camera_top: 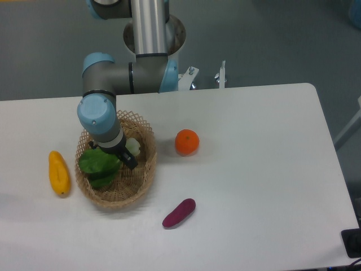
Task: Pick up the green vegetable from the basket
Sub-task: 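Lower the gripper into the basket and close it on the bok choy stem, then lift the bok choy up out of the basket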
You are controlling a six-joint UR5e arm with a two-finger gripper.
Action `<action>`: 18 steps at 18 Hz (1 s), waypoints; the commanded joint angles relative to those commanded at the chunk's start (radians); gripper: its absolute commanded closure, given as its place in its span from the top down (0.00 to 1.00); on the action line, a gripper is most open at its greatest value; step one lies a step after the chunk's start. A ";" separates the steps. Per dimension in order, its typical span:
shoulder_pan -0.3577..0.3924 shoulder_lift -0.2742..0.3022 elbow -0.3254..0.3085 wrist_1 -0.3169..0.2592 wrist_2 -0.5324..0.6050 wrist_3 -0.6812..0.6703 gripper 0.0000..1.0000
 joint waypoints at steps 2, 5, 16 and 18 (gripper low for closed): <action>-0.002 -0.003 0.005 0.000 0.000 -0.003 0.51; -0.002 0.003 0.008 0.000 0.000 -0.006 0.33; 0.046 0.072 0.057 -0.023 -0.026 0.003 0.29; 0.084 0.086 0.071 -0.025 -0.026 0.005 0.29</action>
